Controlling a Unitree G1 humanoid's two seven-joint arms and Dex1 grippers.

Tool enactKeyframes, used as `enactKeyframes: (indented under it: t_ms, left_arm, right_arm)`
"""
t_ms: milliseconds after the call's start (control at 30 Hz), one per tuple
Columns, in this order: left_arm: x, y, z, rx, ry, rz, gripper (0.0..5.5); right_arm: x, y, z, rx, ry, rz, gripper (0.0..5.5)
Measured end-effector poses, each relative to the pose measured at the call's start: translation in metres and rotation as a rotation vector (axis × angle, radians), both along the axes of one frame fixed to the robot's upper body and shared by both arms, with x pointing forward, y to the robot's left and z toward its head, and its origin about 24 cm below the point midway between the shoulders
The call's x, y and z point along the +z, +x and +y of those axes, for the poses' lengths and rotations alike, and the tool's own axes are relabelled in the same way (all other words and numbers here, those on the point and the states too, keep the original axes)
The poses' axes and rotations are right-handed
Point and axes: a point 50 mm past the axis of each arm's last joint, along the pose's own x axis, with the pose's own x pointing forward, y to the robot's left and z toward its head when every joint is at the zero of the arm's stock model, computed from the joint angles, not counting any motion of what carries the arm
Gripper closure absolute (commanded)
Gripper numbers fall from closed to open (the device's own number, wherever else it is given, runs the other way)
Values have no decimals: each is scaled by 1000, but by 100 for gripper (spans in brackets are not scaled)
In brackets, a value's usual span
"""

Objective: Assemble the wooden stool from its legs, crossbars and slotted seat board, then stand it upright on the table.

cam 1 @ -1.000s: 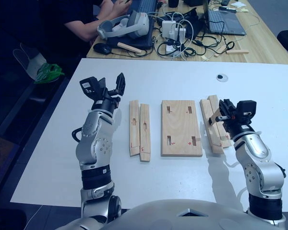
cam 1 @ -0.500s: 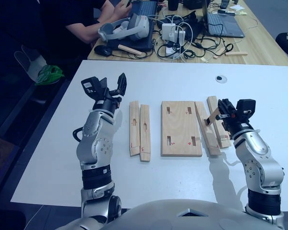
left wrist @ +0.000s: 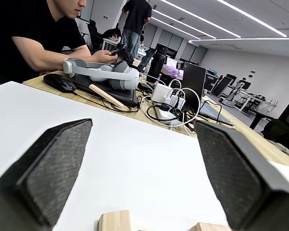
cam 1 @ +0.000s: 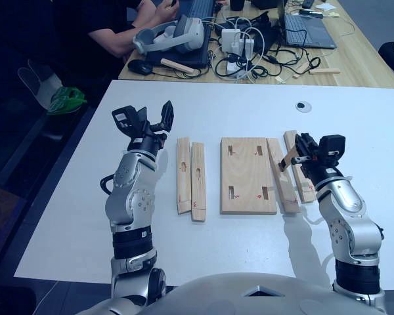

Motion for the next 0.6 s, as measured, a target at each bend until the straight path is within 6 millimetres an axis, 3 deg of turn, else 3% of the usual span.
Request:
enactKeyframes:
  t_ms: [600]
  left_arm:
    - [0, 0, -1, -4, 0, 2, 158]
  right_arm:
    - [-6, 7, 2, -6, 32, 108, 511]
